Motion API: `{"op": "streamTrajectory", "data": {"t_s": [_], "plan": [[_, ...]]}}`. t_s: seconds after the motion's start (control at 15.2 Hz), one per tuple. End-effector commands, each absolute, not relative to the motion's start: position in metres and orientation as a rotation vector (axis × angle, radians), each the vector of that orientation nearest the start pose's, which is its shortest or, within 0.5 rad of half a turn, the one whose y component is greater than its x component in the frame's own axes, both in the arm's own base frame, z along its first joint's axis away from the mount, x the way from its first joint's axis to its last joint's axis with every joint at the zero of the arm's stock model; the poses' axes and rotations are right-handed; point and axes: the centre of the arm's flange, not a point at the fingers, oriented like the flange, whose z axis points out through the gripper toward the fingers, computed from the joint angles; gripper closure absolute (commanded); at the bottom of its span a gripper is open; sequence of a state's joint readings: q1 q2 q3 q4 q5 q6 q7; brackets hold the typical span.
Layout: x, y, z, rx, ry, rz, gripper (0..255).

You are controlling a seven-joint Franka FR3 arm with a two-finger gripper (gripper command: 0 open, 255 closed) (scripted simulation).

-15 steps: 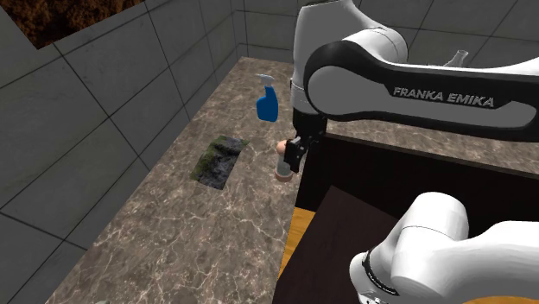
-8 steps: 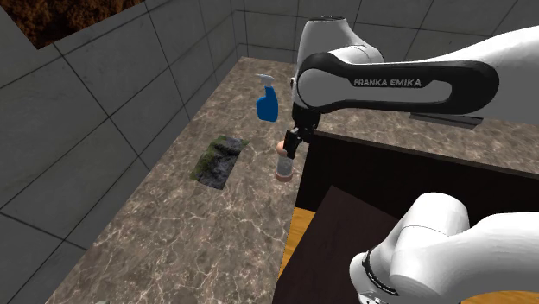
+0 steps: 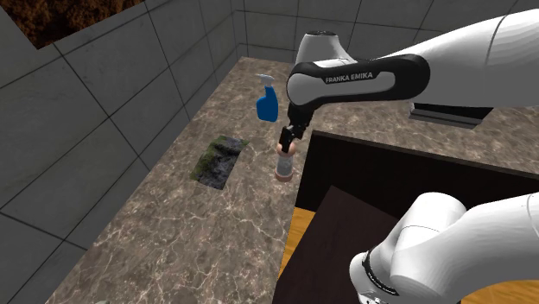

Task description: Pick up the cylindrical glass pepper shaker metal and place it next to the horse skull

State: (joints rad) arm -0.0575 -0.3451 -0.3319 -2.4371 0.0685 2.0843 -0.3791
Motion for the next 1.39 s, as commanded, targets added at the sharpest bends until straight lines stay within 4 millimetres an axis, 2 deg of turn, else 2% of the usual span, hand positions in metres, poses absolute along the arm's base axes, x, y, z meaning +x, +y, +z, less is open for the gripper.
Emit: {"op": "streamTrajectory", "data": {"t_s": [0.0, 0.26, 0.73, 0.79, 1.32], "plan": [[0.404, -0.162, 0.413, -2.973, 0.036, -0.058, 0], [0.404, -0.159, 0.394, -2.973, 0.036, -0.058, 0], [0.404, -0.159, 0.394, -2.973, 0.036, -0.058, 0], [0.404, -0.159, 0.394, -2.973, 0.036, -0.058, 255], [0.404, -0.159, 0.394, -2.973, 0.036, -0.058, 255]]}}
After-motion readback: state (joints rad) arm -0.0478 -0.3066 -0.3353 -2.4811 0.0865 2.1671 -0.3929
